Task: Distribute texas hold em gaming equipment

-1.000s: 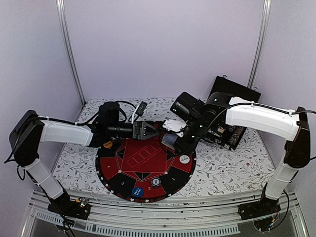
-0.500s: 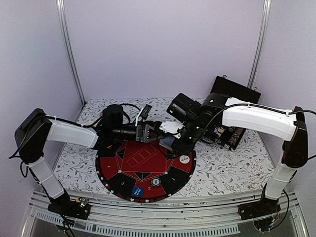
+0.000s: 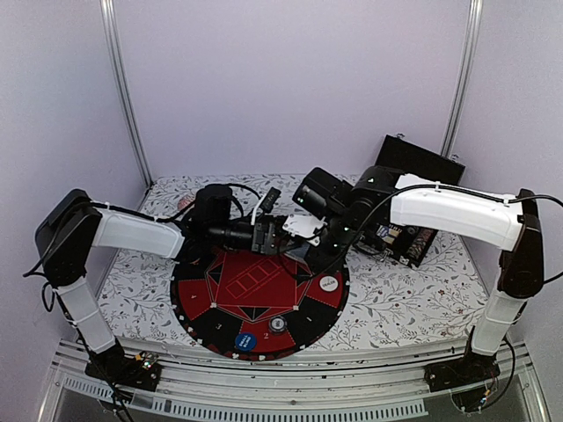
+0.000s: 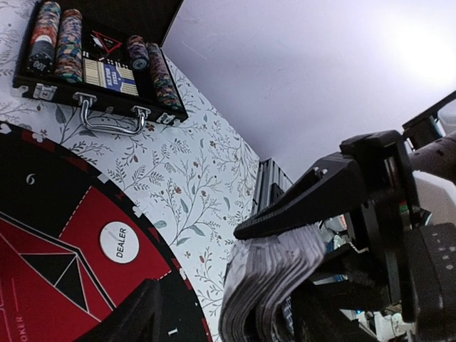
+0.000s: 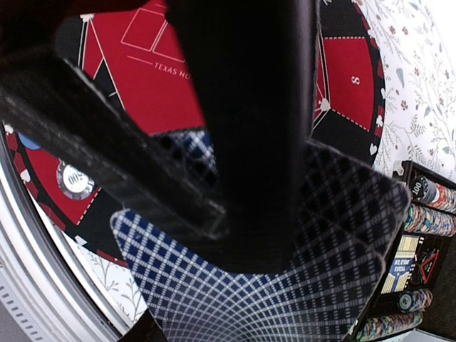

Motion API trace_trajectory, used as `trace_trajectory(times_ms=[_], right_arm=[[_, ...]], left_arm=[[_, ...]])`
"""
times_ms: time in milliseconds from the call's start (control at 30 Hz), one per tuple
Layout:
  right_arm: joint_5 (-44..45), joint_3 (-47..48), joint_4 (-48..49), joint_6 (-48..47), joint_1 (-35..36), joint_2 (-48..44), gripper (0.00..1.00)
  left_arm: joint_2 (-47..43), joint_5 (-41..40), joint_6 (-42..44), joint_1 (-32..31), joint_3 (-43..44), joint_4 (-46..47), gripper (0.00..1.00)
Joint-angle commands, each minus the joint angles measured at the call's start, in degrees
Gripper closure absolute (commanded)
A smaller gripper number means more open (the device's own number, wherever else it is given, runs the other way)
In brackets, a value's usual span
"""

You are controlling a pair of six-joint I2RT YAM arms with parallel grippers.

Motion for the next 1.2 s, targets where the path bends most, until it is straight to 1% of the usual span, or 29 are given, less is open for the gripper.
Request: trace_trajectory(times_ms=[0,33,100,167,233,267,367,400,433,467,533,567,700,800,967,1067,1167], right_arm=[[2.02,1.74,0.65,-0.15,0.95,1.91,0.54],[2.26,1.92,0.58,-0.10,1.00,2.17,0.54],[2.61,2.07,0.51,0.01,1.00,2.32,0.54],[2.90,1.99,0.63,0.10,1.01,2.19,0.54],[3.10,1.47,0.90,0.20,0.96,1.87,0.54],[3.12,1.13,1.14,0.25,1.00,1.68,0.54],[3.75,-0.78,2.47,0.43,1.01,0.93,0.54],[4.08,-1.56,3.08,0.47,0.95,0.54,0.49],[4.38,-2.45,3.88,0.48,0.96,0.07,0.42],[4.62,-3.58,4.91,0.48,1.00,-0.64,0.33],[4.90,-6.63,8.14,0.05,1.03,-2.59,0.04],[5.10,-8.62,10.27,-0.56,1.00,-3.90,0.00],[3.65,-16.85,20.78,-3.92,1.00,-9.81,0.01],[4.82,-20.43,25.26,-6.00,1.01,-11.23,0.01],[4.60,-21.49,28.42,-7.47,1.03,-10.36,0.00],[5.13,-22.09,30.33,-8.23,1.02,-10.09,0.03],[6.02,-21.96,31.47,-8.79,1.02,-9.59,0.11]], left_arm=[[1.12,-0.23,3.93,-2.24,2.97,-4.03,0.41],[1.22,0.01,3.95,-2.28,3.11,-4.12,0.46],[1.40,0.78,3.80,-2.34,3.22,-4.06,0.58],[1.25,1.88,3.43,-2.41,3.10,-3.38,0.76],[0.87,3.36,2.13,-2.30,2.42,-0.68,0.98],[0.68,4.07,1.09,-2.29,1.57,1.02,1.00],[0.28,5.28,-1.87,-2.30,-0.55,5.93,1.00],[0.14,5.19,-2.26,-2.24,-0.90,6.16,1.00],[0.03,4.94,-2.49,-2.13,-1.17,5.91,1.00],[-0.08,4.67,-2.60,-1.96,-1.40,5.65,1.00],[-0.35,4.58,-3.12,-1.73,-1.88,5.84,1.00],[-0.59,4.60,-3.50,-1.66,-2.14,6.28,1.00],[-1.52,4.71,-3.99,-1.03,-2.49,7.04,1.00],[-2.13,4.99,-3.72,-0.81,-2.49,7.04,1.00],[-2.35,4.93,-4.07,-0.45,-2.49,6.59,1.00],[-2.40,4.94,-4.59,-0.21,-2.49,6.97,1.00],[-2.50,5.05,-4.79,-0.09,-2.49,7.11,1.00]])
